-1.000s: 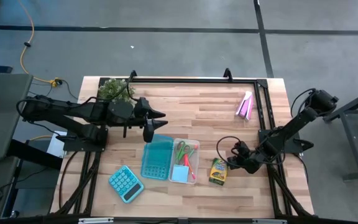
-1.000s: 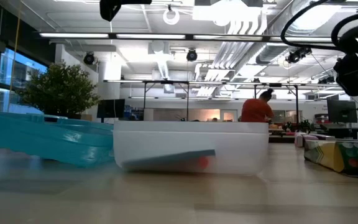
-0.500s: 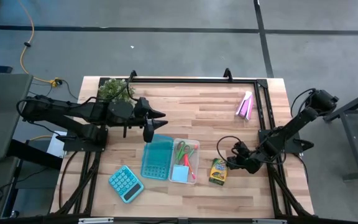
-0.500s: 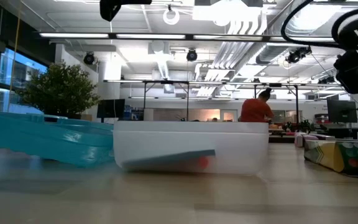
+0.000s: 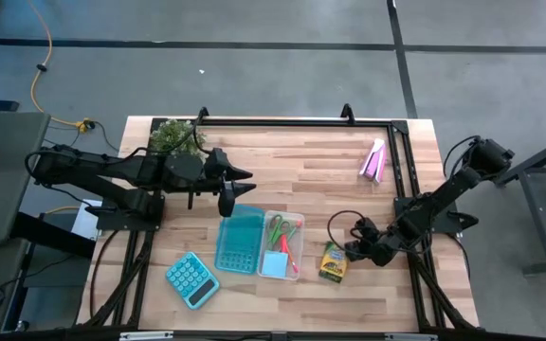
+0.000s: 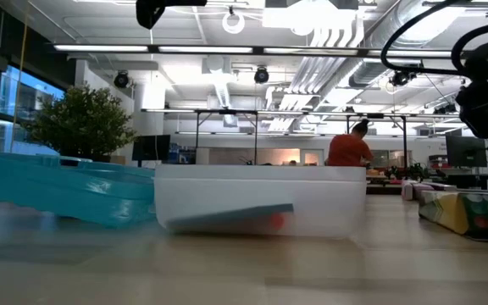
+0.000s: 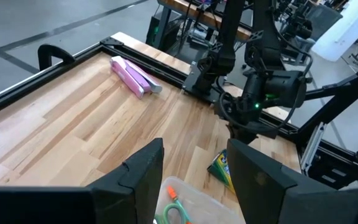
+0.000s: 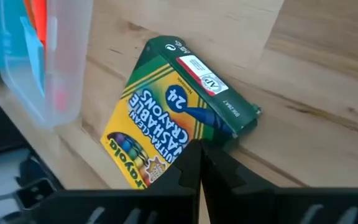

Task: Pack school essentials
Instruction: Put the yellow crayon box into the blue supply box

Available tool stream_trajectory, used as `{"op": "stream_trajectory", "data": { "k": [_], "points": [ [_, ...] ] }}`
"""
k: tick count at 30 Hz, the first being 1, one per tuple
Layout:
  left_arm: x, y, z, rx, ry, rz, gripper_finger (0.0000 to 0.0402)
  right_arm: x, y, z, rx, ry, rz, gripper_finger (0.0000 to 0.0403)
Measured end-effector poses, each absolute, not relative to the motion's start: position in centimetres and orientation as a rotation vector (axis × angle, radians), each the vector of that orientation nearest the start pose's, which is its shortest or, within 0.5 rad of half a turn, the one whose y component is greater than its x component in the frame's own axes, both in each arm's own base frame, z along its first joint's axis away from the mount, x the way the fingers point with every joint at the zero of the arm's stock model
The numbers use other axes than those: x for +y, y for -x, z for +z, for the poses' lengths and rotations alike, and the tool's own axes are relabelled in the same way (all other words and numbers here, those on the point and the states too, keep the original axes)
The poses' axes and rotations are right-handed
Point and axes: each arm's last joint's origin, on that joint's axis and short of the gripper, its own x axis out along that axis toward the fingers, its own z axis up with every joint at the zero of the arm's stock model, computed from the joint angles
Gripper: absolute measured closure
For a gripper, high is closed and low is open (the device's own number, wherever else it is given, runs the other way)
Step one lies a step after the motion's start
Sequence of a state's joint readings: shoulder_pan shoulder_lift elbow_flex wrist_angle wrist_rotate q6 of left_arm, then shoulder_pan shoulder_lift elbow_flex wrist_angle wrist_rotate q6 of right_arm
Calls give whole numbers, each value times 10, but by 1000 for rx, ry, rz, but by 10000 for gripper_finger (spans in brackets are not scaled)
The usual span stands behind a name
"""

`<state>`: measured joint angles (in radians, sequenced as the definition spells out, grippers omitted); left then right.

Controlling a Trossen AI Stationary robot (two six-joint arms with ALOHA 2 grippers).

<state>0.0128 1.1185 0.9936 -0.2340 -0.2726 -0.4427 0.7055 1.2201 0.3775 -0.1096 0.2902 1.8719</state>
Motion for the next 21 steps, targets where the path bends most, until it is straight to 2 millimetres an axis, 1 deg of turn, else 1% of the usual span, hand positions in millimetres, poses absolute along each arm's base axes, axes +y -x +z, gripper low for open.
{"op": "stream_trajectory", "data": {
  "k": [6, 13, 15, 18, 21],
  "points": [
    [11, -245, 336, 288, 389, 356, 236, 118, -149, 129, 916, -1183, -456, 403],
    [11, -245, 336, 286, 404, 358, 236, 118, -149, 129, 935, -1091, -406, 403],
    [11, -245, 336, 285, 406, 359, 236, 118, -149, 129, 934, -1089, -399, 403],
    [11, -245, 336, 283, 415, 360, 236, 117, -149, 138, 902, -1107, -363, 403],
    [11, -245, 336, 283, 417, 360, 236, 116, -149, 154, 828, -1132, -315, 403]
  ]
}}
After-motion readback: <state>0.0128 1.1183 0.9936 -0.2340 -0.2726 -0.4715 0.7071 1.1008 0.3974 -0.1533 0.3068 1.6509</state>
